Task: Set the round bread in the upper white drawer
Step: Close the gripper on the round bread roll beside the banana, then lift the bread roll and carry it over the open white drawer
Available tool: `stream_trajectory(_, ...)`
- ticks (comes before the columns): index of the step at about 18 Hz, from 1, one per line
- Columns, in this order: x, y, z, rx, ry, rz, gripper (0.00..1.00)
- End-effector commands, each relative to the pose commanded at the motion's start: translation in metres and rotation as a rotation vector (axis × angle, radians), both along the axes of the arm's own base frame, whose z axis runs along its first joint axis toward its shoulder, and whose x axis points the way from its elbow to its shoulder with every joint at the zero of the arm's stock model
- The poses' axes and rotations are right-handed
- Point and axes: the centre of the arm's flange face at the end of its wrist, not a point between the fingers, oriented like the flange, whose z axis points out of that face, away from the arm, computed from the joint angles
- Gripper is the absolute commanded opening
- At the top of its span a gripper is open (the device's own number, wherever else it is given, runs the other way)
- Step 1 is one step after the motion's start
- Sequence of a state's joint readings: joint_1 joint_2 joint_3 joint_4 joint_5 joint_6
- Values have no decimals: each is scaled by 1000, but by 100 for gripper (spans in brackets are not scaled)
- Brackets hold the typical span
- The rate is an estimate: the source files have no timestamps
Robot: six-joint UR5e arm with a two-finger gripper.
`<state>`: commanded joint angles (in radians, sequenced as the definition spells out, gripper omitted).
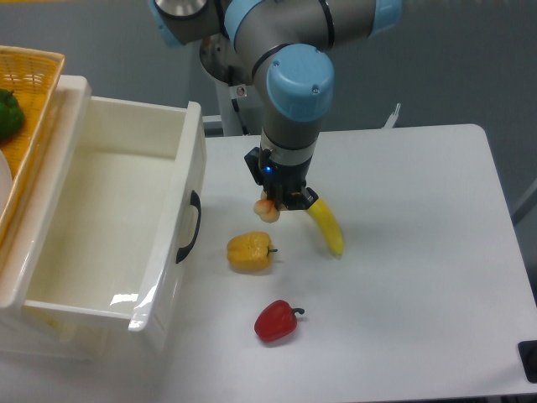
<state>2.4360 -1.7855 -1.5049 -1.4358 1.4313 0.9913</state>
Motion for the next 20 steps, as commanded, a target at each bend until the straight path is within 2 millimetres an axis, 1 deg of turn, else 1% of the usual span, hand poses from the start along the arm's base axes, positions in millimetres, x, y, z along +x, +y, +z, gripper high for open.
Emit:
stream_trajectory(4,-1,2,5,13,1,14,23)
stream_trajectory(10,3,5,23,49,-6,101,23)
stream_trajectory(12,9,4,38,80,-17,163,23)
stream_trajectory(14,11,3,44,99,-30,192,23)
stream_trajectory(16,13,0,59,132,-34,220,23)
stream_trajectory(18,15,0,65,152,-59,286,23)
stream_trajectory(20,20,-2,76,174,-81,349,23)
